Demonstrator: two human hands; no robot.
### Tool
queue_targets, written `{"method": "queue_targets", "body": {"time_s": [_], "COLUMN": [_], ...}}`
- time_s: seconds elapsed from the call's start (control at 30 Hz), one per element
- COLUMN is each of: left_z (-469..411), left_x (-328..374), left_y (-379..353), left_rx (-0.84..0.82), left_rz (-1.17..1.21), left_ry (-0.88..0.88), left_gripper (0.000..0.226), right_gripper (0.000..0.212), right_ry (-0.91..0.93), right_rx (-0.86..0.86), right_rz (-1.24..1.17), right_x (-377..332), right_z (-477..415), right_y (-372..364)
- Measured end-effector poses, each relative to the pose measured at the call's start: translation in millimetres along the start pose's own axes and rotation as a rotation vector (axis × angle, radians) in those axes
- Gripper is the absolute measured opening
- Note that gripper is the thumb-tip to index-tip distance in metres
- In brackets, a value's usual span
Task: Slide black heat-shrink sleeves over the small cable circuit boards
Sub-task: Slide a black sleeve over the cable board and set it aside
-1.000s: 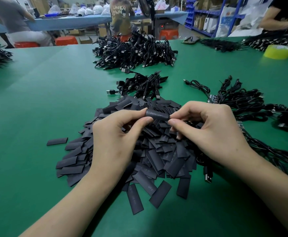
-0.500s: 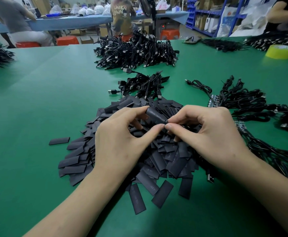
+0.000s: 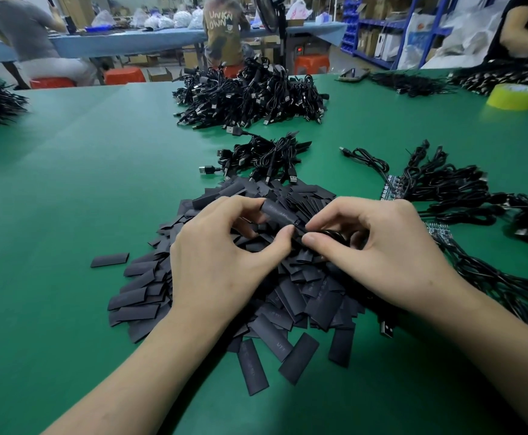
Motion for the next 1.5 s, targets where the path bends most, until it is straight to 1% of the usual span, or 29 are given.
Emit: {"method": "queue_targets", "body": {"time_s": [0.07, 0.13, 0.27, 0.33, 0.43, 0.47, 0.53, 0.67, 0.77, 0.83, 0.87, 0.9, 0.97, 1.0, 1.07, 1.1, 1.17, 1.2, 1.27, 1.43, 1.5], "left_z": [1, 1, 0, -1, -2, -2, -1, 2, 2, 2, 2, 2, 2, 2, 2, 2, 2, 3, 3, 4, 4], "left_x": [0, 1, 0, -2, -4, -5, -5, -5, -5, -6, -6, -6, -7, -7, -7, -7, -7, -6, -6, -4, -3], "left_y": [0, 0, -3, -2, 0, 0, -1, -4, -6, -6, -6, -5, -4, -5, -6, -6, -7, -7, -8, -9, -10], "left_rx": [0.005, -0.003, -0.085, -0.103, -0.111, -0.117, -0.132, -0.182, -0.198, -0.193, -0.191, -0.190, -0.193, -0.198, -0.203, -0.205, -0.211, -0.217, -0.227, -0.247, -0.258], "left_rz": [0.006, 0.015, 0.002, -0.006, -0.007, -0.008, -0.029, -0.049, -0.045, -0.042, -0.040, -0.037, -0.035, -0.036, -0.037, -0.037, -0.038, -0.040, -0.048, -0.048, -0.050], "left_ry": [-0.001, -0.010, -0.042, -0.045, -0.045, -0.049, -0.062, -0.059, -0.052, -0.050, -0.049, -0.048, -0.049, -0.051, -0.057, -0.060, -0.071, -0.080, -0.102, -0.133, -0.141], "left_gripper": [0.034, 0.037, 0.053, 0.057, 0.054, 0.052, 0.049, 0.041, 0.037, 0.036, 0.035, 0.034, 0.034, 0.034, 0.033, 0.033, 0.032, 0.031, 0.031, 0.031, 0.031], "right_gripper": [0.006, 0.008, 0.008, 0.010, 0.012, 0.013, 0.014, 0.024, 0.027, 0.045, 0.052, 0.054, 0.050, 0.045, 0.029, 0.022, 0.017, 0.018, 0.027, 0.058, 0.065], "right_ry": [0.016, 0.009, -0.050, -0.147, -0.358, -0.435, -0.564, -0.754, -0.800, -0.771, -0.739, -0.697, -0.585, -0.518, -0.367, -0.294, -0.224, -0.234, -0.292, -0.404, -0.440], "right_rx": [-0.015, -0.027, -0.026, 0.016, 0.066, 0.039, -0.068, -0.223, -0.263, -0.272, -0.284, -0.297, -0.314, -0.322, -0.375, -0.429, -0.574, -0.637, -0.699, -0.642, -0.627], "right_rz": [0.029, 0.011, -0.073, -0.171, -0.317, -0.351, -0.436, -0.540, -0.575, -0.562, -0.544, -0.526, -0.441, -0.349, -0.071, 0.092, 0.418, 0.548, 0.698, 0.734, 0.735], "right_x": [0, 0, 1, 6, 18, 24, 36, 50, 48, 48, 48, 49, 51, 53, 59, 63, 72, 78, 86, 98, 100], "right_z": [0, 1, -3, -7, -28, -39, -70, -140, -177, -189, -191, -190, -180, -171, -147, -133, -100, -84, -54, -24, -19], "right_y": [-1, -1, 5, 12, 21, 22, 18, -7, -28, -35, -37, -36, -29, -22, 0, 11, 30, 39, 50, 50, 48]}}
Point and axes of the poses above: each hand's wrist, its own z-axis away from the middle knuckle, its own y-axis out of the back of the hand, x = y × z, the point moved 3 cm from there along -z, towards the middle knuckle, and after that the axes turned 15 degrees about z, right-handed, at the moved point
